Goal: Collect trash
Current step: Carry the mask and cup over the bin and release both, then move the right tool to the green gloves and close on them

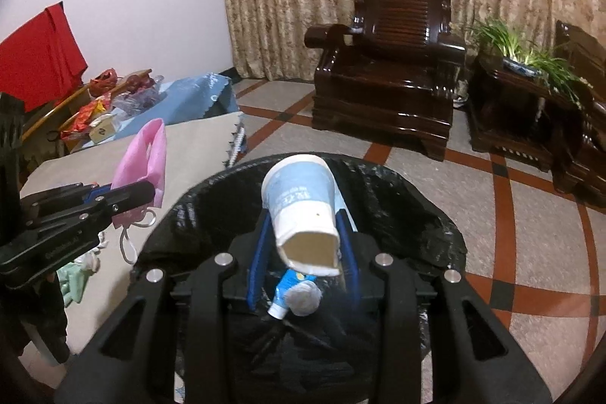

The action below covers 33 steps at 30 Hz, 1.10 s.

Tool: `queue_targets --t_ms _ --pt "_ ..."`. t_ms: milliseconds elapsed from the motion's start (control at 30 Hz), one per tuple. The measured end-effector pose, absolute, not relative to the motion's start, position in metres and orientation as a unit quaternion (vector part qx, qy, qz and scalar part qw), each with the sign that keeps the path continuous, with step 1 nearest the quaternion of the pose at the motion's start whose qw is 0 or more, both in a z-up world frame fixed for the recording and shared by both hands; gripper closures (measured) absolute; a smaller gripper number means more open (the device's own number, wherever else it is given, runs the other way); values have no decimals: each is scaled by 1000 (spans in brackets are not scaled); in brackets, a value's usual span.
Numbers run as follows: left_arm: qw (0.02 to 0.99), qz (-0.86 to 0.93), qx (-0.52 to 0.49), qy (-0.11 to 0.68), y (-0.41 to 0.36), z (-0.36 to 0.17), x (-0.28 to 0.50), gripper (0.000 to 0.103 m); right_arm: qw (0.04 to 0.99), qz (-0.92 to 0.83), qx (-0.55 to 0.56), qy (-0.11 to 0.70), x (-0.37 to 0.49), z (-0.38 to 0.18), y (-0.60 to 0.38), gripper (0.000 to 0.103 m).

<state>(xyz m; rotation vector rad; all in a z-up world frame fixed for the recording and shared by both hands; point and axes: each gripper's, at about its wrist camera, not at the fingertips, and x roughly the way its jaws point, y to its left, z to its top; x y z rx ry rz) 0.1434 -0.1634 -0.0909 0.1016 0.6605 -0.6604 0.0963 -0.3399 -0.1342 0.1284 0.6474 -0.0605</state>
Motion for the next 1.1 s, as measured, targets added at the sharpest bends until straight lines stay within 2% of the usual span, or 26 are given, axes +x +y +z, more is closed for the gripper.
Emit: queue_targets --t_ms 167,233,267,333,367,400,467,533,700,800,1100 --pt "886 -329 56 321 -178 -98 149 91 942 -38 62 329 100 -147 -349 70" --pt "882 -336 55 324 -183 -101 152 91 940 -41 62 332 101 -150 -352 64" --pt "880 -339 55 327 -185 -102 154 86 939 -44 61 334 102 -152 -353 59" --pt "877 -346 49 329 -184 -104 157 68 938 -58 56 336 102 -155 -354 49" --pt "876 -348 45 330 -184 -105 159 55 937 -63 54 338 102 -156 -356 43" --pt "876 -348 42 330 -182 -104 160 48 937 -73 52 339 101 -158 -357 30" --pt "876 -349 37 330 -177 -103 160 43 937 -82 51 335 97 -157 -359 23" --pt "880 -340 37 329 -172 -101 160 32 939 -86 51 329 93 -155 -358 10" --pt "894 -315 32 316 -151 -92 154 12 941 -82 59 322 87 -147 -353 5" --pt "903 -299 27 308 -134 -86 148 8 943 -74 61 318 85 -142 -344 5" --pt "931 -231 18 283 -66 -70 126 6 949 -32 47 311 92 -129 -298 5"
